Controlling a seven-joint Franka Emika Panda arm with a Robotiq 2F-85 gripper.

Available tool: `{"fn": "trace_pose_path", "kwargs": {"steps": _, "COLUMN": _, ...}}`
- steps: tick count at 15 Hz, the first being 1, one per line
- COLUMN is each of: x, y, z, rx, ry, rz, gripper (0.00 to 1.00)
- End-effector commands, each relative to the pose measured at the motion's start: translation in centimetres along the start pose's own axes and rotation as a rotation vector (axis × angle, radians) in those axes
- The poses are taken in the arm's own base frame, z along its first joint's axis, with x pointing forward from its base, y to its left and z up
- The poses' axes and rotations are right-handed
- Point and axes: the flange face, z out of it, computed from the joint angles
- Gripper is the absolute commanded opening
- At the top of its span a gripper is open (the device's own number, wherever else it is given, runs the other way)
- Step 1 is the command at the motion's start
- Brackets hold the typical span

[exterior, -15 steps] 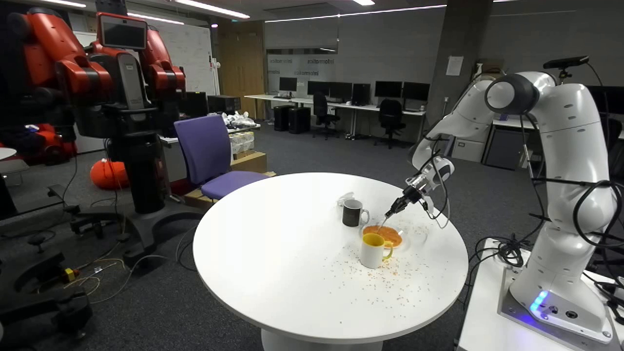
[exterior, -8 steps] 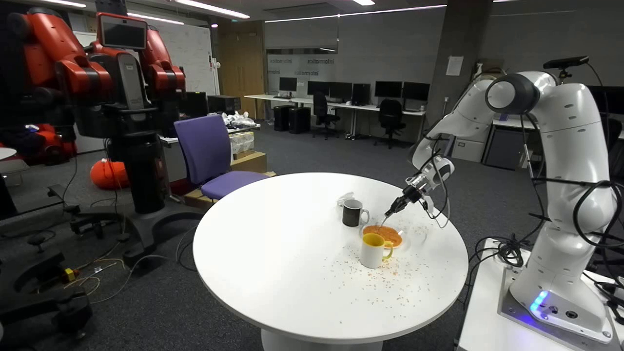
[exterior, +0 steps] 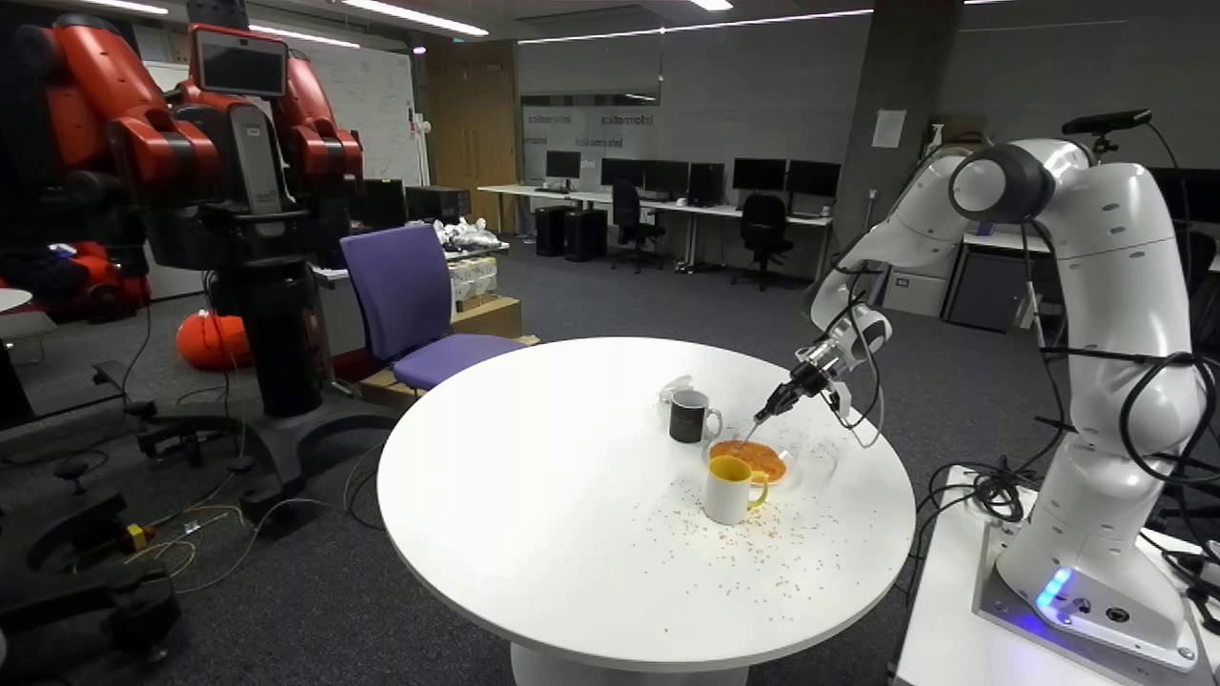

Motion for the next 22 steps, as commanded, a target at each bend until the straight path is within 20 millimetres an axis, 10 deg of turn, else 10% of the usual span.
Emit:
{"fn": "trace_pose_path", "kwargs": {"steps": 1, "x": -0.4, "y": -0.6, "z": -1.4, "rx": 0.039, "ry": 0.013, "rz": 0.015, "gripper": 0.01}}
{"fn": "trace_pose_path", "kwargs": {"steps": 22, "x": 0.1, "y": 0.5, "z": -5.1, "rx": 0.171, "ry": 0.067, "rz": 0.111, "gripper": 0.01}}
